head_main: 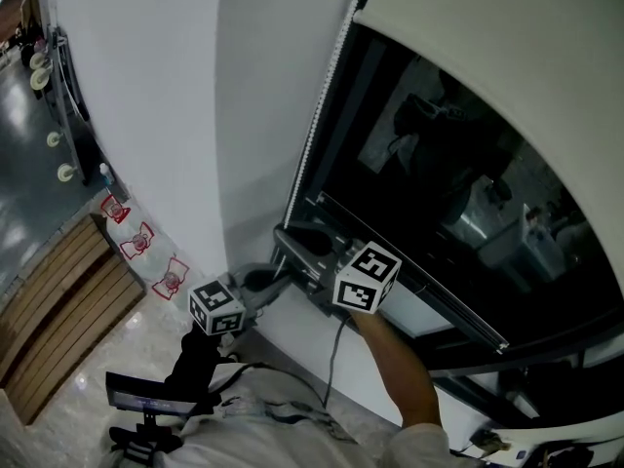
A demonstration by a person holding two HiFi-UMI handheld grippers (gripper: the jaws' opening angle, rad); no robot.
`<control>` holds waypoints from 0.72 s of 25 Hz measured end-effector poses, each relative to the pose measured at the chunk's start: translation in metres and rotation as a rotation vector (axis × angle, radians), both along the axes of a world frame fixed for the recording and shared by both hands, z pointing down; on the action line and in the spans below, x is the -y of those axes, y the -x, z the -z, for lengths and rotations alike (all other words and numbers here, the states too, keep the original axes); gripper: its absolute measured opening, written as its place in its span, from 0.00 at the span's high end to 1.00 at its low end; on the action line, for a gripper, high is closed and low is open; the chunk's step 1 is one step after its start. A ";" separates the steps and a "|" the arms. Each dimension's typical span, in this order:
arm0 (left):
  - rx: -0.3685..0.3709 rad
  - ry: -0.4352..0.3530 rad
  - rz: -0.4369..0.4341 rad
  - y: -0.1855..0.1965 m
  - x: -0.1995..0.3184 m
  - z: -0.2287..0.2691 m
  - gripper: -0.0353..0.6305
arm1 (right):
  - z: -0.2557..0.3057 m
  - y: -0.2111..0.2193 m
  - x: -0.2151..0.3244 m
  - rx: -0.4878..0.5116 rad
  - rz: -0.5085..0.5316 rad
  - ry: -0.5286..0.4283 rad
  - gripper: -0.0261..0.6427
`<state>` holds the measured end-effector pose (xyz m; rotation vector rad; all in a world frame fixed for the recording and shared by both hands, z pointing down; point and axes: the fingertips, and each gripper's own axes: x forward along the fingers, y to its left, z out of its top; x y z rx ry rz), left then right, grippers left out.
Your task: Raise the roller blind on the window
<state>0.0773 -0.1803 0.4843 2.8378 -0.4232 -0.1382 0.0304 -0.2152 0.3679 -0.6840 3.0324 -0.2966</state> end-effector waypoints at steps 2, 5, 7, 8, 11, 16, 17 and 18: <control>0.002 0.000 -0.002 -0.001 0.000 -0.001 0.95 | -0.011 0.001 -0.001 -0.005 0.001 0.021 0.94; 0.006 0.003 -0.003 -0.001 0.000 -0.002 0.95 | -0.024 0.002 -0.003 -0.002 0.001 0.052 0.94; 0.005 0.003 -0.003 -0.002 0.000 -0.001 0.95 | -0.025 0.000 -0.003 0.026 -0.002 0.071 0.94; 0.003 0.002 -0.004 -0.002 -0.001 0.000 0.95 | -0.023 -0.001 -0.003 0.046 -0.007 0.075 0.94; 0.002 0.000 -0.004 -0.002 -0.001 0.000 0.95 | -0.017 -0.004 -0.005 0.077 -0.017 0.050 0.94; -0.003 0.006 -0.002 -0.002 -0.001 0.000 0.95 | -0.018 -0.001 -0.007 0.021 0.001 0.010 0.81; -0.003 0.005 -0.001 -0.001 0.000 -0.001 0.95 | -0.014 -0.002 -0.006 0.038 0.003 0.012 0.80; -0.003 0.005 -0.001 -0.001 0.000 -0.001 0.95 | -0.009 -0.004 -0.005 0.055 0.003 0.012 0.80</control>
